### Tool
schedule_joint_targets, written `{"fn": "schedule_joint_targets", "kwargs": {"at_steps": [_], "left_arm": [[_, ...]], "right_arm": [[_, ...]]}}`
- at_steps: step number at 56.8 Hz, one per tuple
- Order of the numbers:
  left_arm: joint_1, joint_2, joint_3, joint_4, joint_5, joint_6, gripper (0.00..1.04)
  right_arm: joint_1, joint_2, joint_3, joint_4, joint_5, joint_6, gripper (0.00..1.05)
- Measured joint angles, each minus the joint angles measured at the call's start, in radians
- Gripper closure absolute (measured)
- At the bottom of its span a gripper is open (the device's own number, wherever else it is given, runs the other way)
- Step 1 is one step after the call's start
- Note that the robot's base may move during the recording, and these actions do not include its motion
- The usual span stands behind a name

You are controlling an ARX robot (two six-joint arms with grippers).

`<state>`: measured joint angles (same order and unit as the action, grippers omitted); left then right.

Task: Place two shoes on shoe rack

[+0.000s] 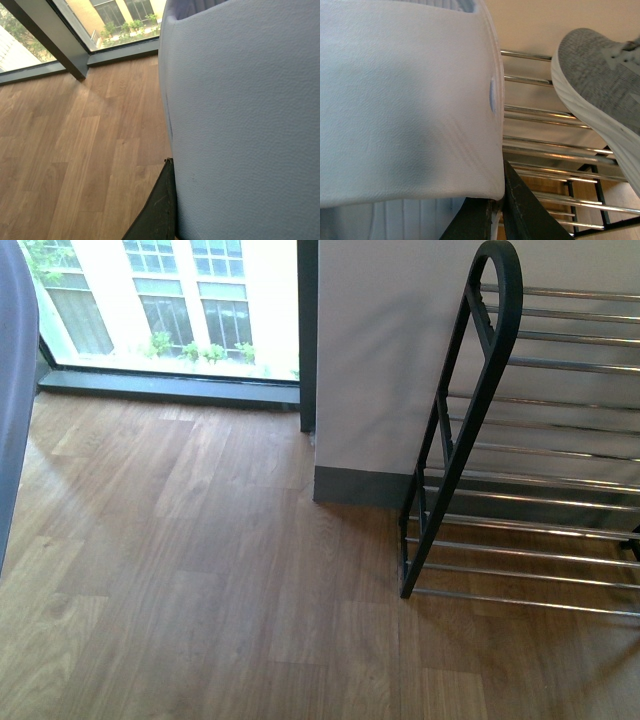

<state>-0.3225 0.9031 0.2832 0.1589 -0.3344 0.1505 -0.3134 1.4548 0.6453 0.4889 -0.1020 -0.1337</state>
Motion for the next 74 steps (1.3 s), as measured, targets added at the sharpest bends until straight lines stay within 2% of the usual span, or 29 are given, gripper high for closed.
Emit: {"fn": "schedule_joint_targets", "kwargs": {"at_steps": [21,43,55,74], "left_arm": [[0.0,0.0,0.0,0.0,0.0,0.0,1.03],[0.0,0.0,0.0,0.0,0.0,0.0,1.03],[0.0,0.0,0.0,0.0,0.0,0.0,1.03],[0.0,0.0,0.0,0.0,0.0,0.0,1.03]], "right_arm": [[0.011,0.285,0.407,-0.263,0.071,-0.13,1.03],[-0.016,0.49,0.686,-0.413,0.168,-0.175,1.03],[-0.03,0.561,0.804,-0.472,0.209,-0.206,1.03],[-0.033,0.608,0.878,-0.509,0.238,-0.215,1.03]]}}
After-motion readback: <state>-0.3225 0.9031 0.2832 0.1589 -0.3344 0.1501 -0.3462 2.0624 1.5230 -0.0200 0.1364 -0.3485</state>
